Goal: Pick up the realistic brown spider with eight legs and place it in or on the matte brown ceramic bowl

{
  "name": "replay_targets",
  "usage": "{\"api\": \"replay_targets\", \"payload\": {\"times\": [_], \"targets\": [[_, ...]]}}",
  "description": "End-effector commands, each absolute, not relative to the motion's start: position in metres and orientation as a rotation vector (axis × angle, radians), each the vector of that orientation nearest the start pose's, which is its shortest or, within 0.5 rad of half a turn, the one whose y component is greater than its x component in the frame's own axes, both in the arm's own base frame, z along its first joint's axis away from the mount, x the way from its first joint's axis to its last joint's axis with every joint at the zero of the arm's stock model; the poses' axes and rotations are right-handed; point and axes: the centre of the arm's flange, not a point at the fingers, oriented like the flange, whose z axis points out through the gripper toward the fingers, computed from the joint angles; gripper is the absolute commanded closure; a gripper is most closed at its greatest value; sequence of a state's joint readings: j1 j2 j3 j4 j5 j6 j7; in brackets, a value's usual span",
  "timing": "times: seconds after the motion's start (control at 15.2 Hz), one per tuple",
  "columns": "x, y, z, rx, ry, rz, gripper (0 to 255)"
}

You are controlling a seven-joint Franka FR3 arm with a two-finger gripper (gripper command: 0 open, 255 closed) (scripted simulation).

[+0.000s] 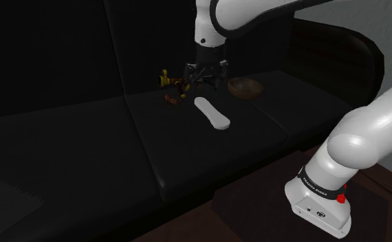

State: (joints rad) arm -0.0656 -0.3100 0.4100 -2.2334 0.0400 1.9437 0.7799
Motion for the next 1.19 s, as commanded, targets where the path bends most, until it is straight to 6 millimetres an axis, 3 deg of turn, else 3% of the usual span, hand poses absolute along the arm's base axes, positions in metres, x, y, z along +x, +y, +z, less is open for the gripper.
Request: {"api": "replay_targets", "payload": {"times": [0.0, 0.59, 1.12], "targets": [[0.454, 0.183, 0.473, -3.11, 0.842, -0.081, 0], [0.548, 0.234, 0.43, -3.024, 1.213, -0.134, 0], [0.549, 0.228, 0.391, -3.024, 1.213, -0.134, 0]]}}
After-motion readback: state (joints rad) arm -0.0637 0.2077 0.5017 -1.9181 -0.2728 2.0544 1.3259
